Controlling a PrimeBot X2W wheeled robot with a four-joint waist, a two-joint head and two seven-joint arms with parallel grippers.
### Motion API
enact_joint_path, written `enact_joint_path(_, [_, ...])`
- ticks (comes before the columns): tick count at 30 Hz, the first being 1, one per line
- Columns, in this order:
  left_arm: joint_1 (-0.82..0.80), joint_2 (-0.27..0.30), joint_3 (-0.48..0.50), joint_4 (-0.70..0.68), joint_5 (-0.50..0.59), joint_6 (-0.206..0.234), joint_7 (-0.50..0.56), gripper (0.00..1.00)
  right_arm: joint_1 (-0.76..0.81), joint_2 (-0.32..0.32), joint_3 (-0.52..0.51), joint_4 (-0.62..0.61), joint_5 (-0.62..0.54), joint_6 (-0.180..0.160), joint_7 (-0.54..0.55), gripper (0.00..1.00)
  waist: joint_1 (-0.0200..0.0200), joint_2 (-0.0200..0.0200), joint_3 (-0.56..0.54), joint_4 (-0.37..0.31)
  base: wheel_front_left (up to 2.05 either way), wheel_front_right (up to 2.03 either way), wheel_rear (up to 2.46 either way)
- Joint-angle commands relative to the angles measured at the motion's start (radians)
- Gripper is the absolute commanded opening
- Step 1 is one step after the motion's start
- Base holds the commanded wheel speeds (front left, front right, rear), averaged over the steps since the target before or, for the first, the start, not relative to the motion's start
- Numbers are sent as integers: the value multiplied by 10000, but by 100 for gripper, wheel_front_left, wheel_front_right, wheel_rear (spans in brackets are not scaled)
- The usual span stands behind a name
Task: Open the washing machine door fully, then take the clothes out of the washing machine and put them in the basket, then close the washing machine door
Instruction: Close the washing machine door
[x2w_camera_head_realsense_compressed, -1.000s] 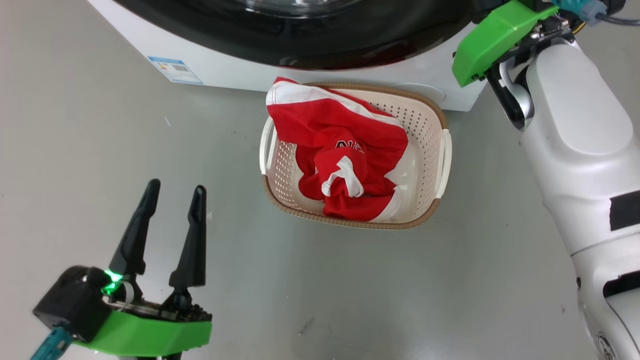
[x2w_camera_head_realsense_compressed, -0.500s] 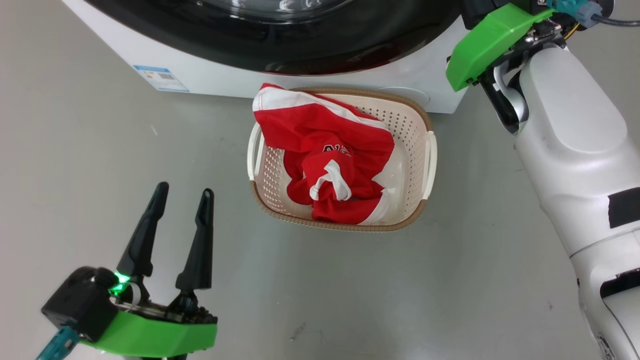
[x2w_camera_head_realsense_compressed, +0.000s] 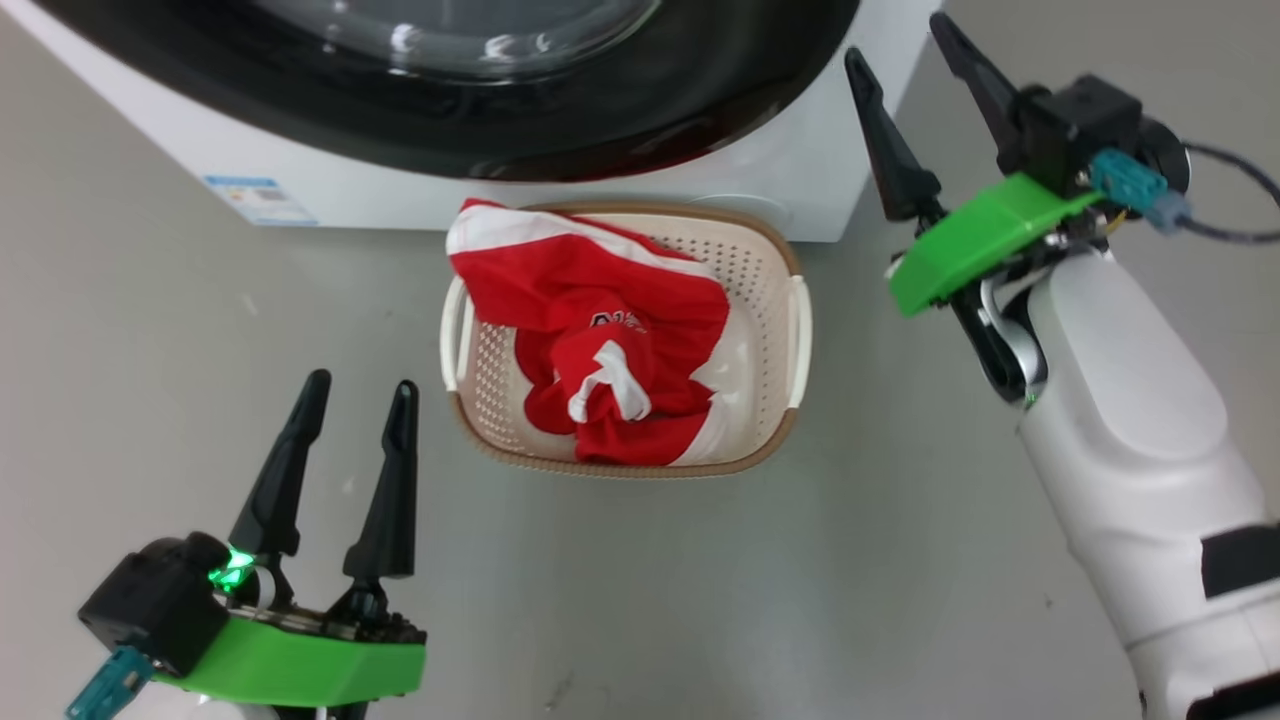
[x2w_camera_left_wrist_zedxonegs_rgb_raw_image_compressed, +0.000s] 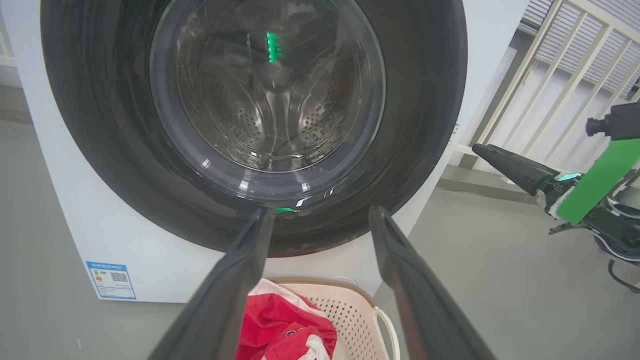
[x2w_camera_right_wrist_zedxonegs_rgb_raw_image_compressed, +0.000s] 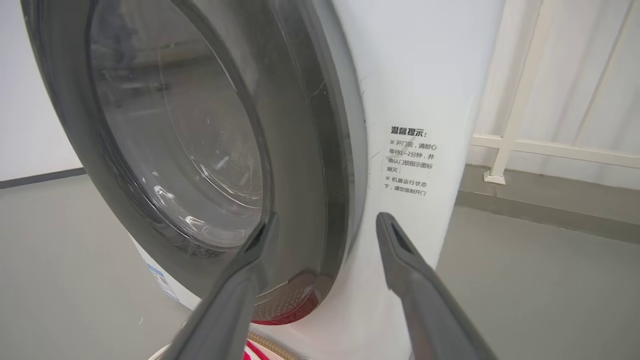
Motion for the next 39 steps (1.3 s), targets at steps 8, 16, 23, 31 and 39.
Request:
enact_joint_path(8, [-148,144,770,-60,67,-62,-76,100,1766,216,-595,-2015,-234,-36,-64,100,0,0,-610,-856,0,0,0])
enact_joint_path(16, [163,13,1286,-15,553,98,-76,100,3390,216,-1316,-3264,-889,-36,-64,100,0,0,-1426,-1574,0,0,0])
enact_joint_path(23, [621,-37,1552,-127,890,132,-76,100,4580,216,-1702,-3691,-1070,-36,-64,100,0,0,-2204,-1945,0,0,0])
enact_joint_path(31, [1262,61,1647,-91,1152,89,-76,100,5849,216,-2123,-3919,-1073,-36,-64,100,0,0,-2946,-2148,0,0,0])
enact_joint_path(39, [1819,95,1810,25,998,53,-76,100,6801,216,-2160,-4779,-940,-36,-64,100,0,0,-3413,-2263,0,0,0])
